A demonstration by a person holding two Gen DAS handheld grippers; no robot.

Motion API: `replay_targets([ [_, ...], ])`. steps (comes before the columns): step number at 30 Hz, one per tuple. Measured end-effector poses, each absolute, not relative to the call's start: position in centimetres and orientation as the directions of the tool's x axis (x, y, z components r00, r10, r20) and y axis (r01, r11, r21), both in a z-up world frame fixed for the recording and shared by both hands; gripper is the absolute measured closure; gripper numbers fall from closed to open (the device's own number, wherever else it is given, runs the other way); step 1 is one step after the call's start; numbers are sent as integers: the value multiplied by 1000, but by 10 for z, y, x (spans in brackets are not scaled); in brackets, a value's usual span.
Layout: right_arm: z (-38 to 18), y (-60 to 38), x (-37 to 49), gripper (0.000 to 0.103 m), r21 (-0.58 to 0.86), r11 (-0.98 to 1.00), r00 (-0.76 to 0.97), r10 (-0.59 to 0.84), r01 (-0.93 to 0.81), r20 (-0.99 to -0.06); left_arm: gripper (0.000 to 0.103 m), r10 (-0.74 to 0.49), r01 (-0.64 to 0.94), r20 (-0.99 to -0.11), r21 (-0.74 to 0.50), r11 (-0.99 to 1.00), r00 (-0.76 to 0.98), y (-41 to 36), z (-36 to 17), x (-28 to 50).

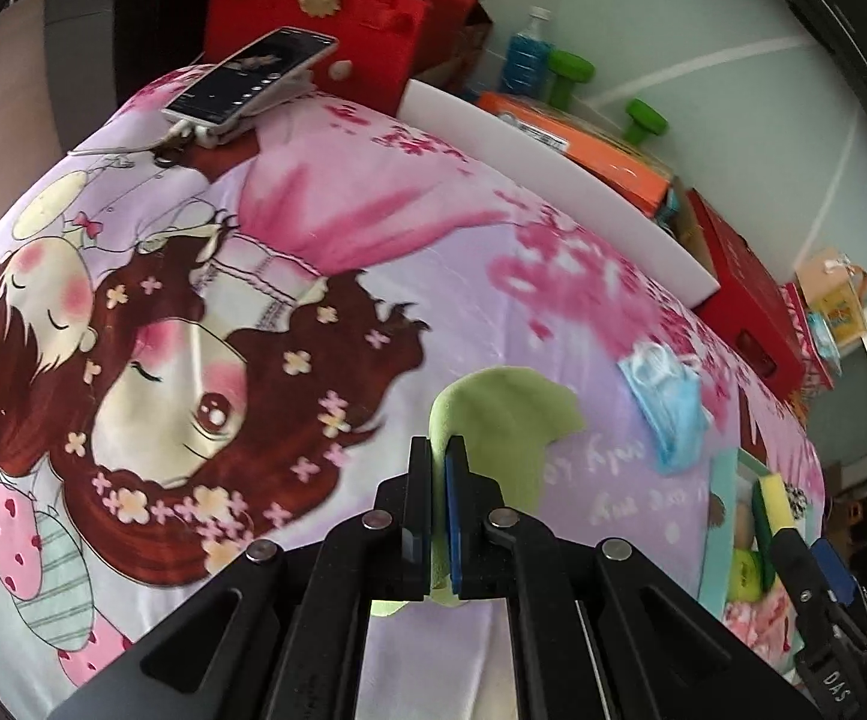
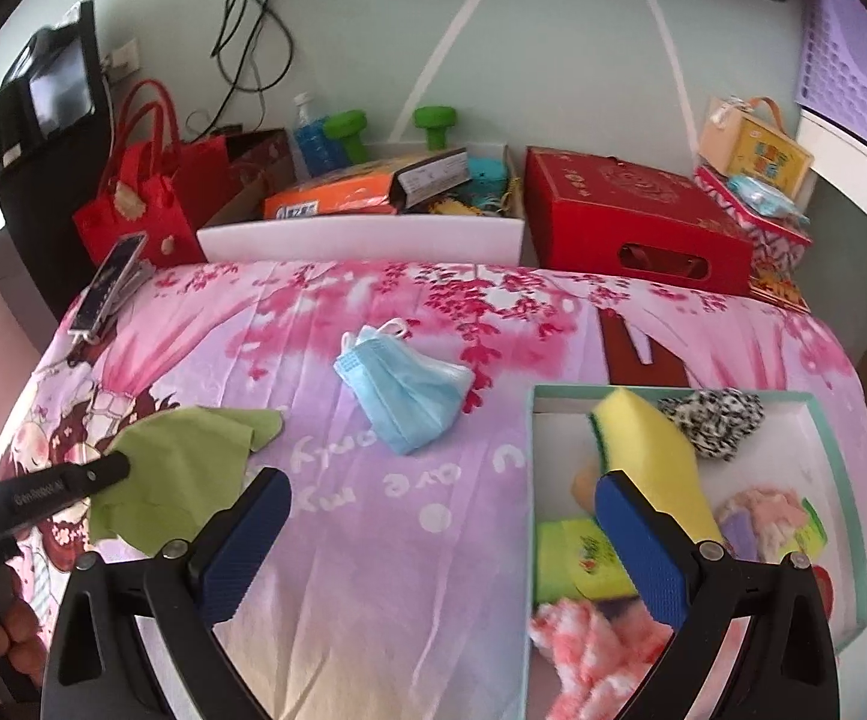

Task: Organize soft objects
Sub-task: 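Close the left tool on the green cloth while the right tool approaches the blue mask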

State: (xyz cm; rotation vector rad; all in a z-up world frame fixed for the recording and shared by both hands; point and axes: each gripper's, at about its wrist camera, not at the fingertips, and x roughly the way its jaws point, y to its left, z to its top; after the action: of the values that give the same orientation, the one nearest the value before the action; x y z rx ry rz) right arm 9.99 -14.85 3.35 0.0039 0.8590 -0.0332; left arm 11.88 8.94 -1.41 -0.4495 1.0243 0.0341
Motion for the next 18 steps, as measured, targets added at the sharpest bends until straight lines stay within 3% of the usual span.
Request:
replay_targets([
  [11,4,-128,148,6,-48,999,624,-28,-16,-781,96,-172,-269,-851,-340,901,496,95,-29,134],
  [15,-14,-127,162,13,-59,998,598,-39,-14,-800,62,-192,-242,-852,-343,908,487,87,-28,137],
  [18,-21,-127,168,19,-60,998,594,-39,-16,-804,60,-212,-219,-850,-351,910,482,80,-28,140],
])
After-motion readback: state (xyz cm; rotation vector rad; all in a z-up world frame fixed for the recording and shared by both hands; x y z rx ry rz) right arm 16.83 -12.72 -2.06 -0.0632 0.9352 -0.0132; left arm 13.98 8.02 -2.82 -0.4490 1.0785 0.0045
